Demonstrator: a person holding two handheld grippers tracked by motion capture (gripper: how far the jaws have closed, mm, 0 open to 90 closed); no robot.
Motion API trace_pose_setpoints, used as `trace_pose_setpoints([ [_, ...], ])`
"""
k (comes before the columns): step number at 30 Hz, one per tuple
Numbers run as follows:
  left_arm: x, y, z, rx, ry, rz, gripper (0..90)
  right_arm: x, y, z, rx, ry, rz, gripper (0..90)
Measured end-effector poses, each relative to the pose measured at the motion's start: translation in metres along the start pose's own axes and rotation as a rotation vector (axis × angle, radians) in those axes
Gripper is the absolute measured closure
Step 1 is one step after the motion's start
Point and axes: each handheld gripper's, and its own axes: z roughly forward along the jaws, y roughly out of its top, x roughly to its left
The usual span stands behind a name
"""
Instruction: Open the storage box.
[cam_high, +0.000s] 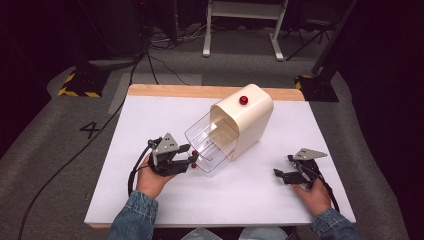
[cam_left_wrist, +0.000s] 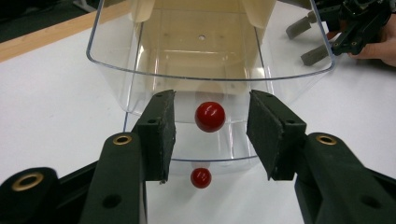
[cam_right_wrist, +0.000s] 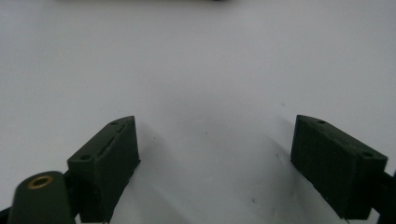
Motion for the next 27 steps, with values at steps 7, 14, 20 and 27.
trace_pose_setpoints([
  [7, -0.001, -0.003, -0.002, -0.003, 0.002, 0.001, 49.6, 0.000, 0.000, 0.000, 0.001, 0.001, 0.000, 15.3],
  [14, -0.002, -0.005, -0.013, -0.006, 0.014, 0.000, 46.6, 0.000, 0.000, 0.000, 0.000, 0.002, 0.001, 15.4],
  [20, -0.003, -0.012, -0.028, 0.024, 0.039, 0.020, 42.2, -0.001, 0.000, 0.000, 0.000, 0.004, 0.004, 15.4],
  [27, 0.001, -0.031, -0.045, 0.087, 0.041, 0.044, 31.7, -0.001, 0.000, 0.000, 0.001, 0.005, 0.005, 15.4],
])
